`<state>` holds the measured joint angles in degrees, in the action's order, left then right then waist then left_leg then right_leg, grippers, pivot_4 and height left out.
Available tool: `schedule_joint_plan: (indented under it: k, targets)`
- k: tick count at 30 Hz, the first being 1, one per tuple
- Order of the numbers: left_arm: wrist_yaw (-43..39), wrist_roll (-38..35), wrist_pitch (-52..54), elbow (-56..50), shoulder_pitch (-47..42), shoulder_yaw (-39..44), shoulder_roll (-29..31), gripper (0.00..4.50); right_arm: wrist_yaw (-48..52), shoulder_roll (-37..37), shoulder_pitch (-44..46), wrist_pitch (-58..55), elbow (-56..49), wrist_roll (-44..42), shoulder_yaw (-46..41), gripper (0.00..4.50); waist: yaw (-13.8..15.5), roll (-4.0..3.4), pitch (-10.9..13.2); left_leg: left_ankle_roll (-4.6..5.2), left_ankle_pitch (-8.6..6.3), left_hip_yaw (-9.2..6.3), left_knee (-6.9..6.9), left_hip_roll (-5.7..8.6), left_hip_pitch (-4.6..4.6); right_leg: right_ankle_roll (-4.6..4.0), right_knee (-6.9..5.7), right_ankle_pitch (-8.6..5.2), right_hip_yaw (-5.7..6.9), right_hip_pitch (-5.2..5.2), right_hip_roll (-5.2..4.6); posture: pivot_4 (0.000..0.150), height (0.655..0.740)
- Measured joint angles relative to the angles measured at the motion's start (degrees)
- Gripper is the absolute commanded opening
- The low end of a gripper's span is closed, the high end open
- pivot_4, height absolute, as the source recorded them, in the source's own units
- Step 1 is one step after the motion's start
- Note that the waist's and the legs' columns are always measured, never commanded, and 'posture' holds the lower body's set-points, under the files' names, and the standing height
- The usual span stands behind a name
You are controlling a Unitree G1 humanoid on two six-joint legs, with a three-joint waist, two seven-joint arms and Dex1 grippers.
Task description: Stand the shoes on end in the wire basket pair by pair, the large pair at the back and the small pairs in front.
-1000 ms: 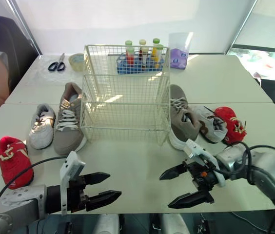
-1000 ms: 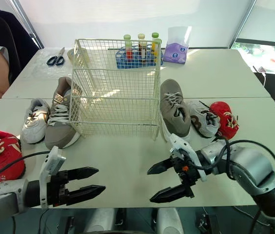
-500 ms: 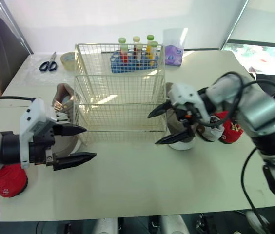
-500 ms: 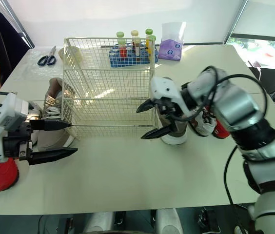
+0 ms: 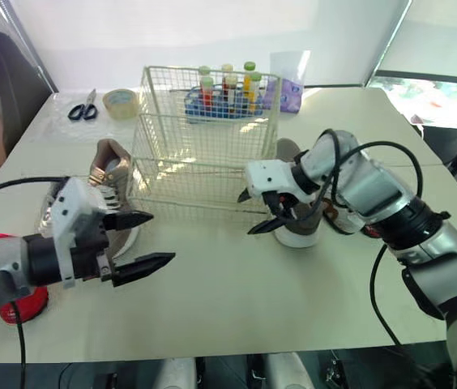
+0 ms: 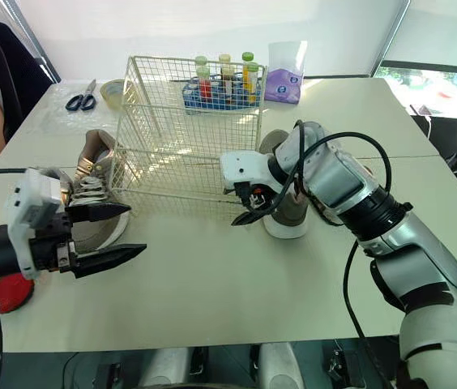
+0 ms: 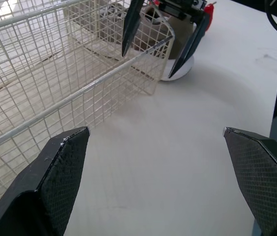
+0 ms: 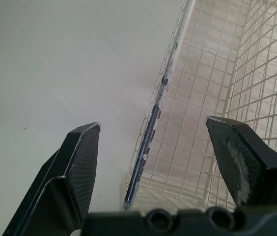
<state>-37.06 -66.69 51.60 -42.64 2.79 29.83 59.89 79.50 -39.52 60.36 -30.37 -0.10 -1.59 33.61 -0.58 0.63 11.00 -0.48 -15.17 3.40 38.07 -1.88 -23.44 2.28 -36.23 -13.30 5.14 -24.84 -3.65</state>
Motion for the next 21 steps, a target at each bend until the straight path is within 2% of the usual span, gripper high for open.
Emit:
schedule_joint_plan:
  k: [9,17,19,20,21]
  targets:
    - [-1.4,4.0,-2.1,3.3,-4.5,-5.6,-0.5,4.50,0.5,-0.3,-1.4,7.5,1.1,3.4,-0.7,3.24,0.0,0.03,0.0,0.00,0.01,0.00,0.00,0.01,0.05,0.02,0.00,0.01,0.01,0.06,0.03,0.150,0.7400]
    - [-3.0,7.5,-3.6,4.7,-4.6,-7.3,-2.6,4.50,3.9,-1.0,-1.9,8.3,1.5,-1.4,-5.2,3.24,0.3,-0.01,0.1,0.01,0.00,0.02,0.00,0.03,-0.04,0.04,0.00,0.01,0.00,-0.01,0.01,0.150,0.7400]
    - [-3.5,8.2,-3.7,5.4,-4.7,-8.5,-3.2,4.50,4.6,-1.0,-1.9,9.8,1.3,-3.7,-7.3,4.29,0.3,0.00,0.1,0.01,0.00,0.02,0.00,0.02,-0.05,0.05,0.00,0.01,0.01,-0.01,0.02,0.150,0.7400]
    - [-3.6,8.7,-3.7,5.6,-4.7,-8.8,-3.5,4.50,4.7,-1.0,-1.8,10.5,0.8,-4.5,-9.1,4.49,0.3,0.00,0.1,0.01,0.00,0.02,0.00,0.02,-0.05,0.05,0.00,0.01,0.01,-0.02,0.02,0.150,0.7400]
    - [-3.7,8.7,-3.7,5.7,-4.8,-8.9,-3.8,4.50,4.7,-1.1,-1.7,11.0,0.5,-5.1,-10.5,4.49,0.3,0.01,0.1,0.01,0.00,0.02,0.00,0.01,-0.05,0.05,0.00,0.01,0.01,-0.01,0.02,0.150,0.7400]
